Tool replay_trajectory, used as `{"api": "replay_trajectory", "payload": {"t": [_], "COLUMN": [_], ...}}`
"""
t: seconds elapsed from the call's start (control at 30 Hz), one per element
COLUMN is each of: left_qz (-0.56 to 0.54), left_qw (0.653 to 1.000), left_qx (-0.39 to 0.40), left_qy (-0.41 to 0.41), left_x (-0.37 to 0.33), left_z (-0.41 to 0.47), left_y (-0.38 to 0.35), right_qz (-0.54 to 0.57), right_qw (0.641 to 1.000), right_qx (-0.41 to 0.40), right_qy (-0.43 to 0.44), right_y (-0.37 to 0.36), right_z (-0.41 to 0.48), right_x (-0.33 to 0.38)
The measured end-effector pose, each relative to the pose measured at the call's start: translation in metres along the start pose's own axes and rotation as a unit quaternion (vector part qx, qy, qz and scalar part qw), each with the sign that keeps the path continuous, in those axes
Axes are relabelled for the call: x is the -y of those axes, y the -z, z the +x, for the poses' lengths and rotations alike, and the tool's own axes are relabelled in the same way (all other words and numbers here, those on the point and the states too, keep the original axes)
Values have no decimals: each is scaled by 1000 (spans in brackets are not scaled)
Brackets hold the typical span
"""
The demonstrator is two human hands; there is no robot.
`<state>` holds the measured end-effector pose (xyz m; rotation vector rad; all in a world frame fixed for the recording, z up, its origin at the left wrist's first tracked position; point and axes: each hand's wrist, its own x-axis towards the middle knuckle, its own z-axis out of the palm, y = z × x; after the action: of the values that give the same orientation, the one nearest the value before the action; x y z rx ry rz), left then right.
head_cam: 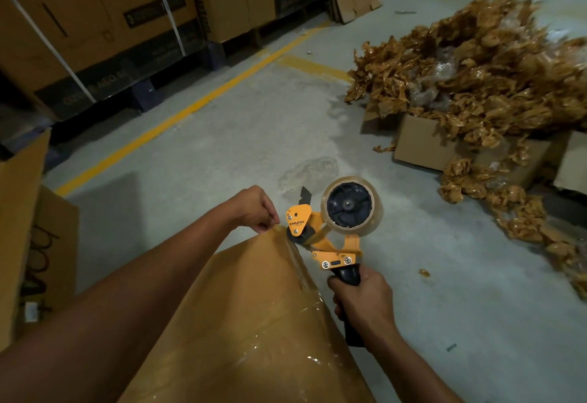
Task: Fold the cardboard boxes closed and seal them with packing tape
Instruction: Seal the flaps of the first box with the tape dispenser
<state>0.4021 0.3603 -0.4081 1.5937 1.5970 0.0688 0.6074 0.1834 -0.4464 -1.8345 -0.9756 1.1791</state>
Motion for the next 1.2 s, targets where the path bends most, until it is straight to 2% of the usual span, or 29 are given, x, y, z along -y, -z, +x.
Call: {"api": "replay_trajectory", "payload": {"t": [0.1,0.17,0.23,0.27,0.33,0.43,0.57,0.7,1.2], "left_qz": [41,127,213,210,133,36,30,30,17], "left_qw": [998,989,976,977,987,991,988,989,988], "left_qx": [39,74,40,6,-36,-38,-72,-72,-60], "left_qy": [8,25,3,-27,-87,-124,-136,-125,-141], "left_x": [1,-1,2,4,9,19,28,27,36], "left_z": [-2,-4,-4,-5,-8,-19,-27,-28,-31], "left_y": [0,0,-2,-5,-15,-37,-49,-49,-51], "right_qz": [-2,-9,-24,-31,-41,-65,-118,-177,-235], "right_qw": [1000,1000,1000,1000,999,998,993,984,972], "right_qx": [-6,-4,0,1,-2,-4,-6,0,-13], "right_qy": [-6,-4,1,2,0,3,12,27,7], "right_y": [1,3,3,3,3,5,10,15,44], "right_z": [0,0,-2,-3,-4,-3,-1,-5,-63], "right_x": [0,1,3,3,5,10,17,26,14]}}
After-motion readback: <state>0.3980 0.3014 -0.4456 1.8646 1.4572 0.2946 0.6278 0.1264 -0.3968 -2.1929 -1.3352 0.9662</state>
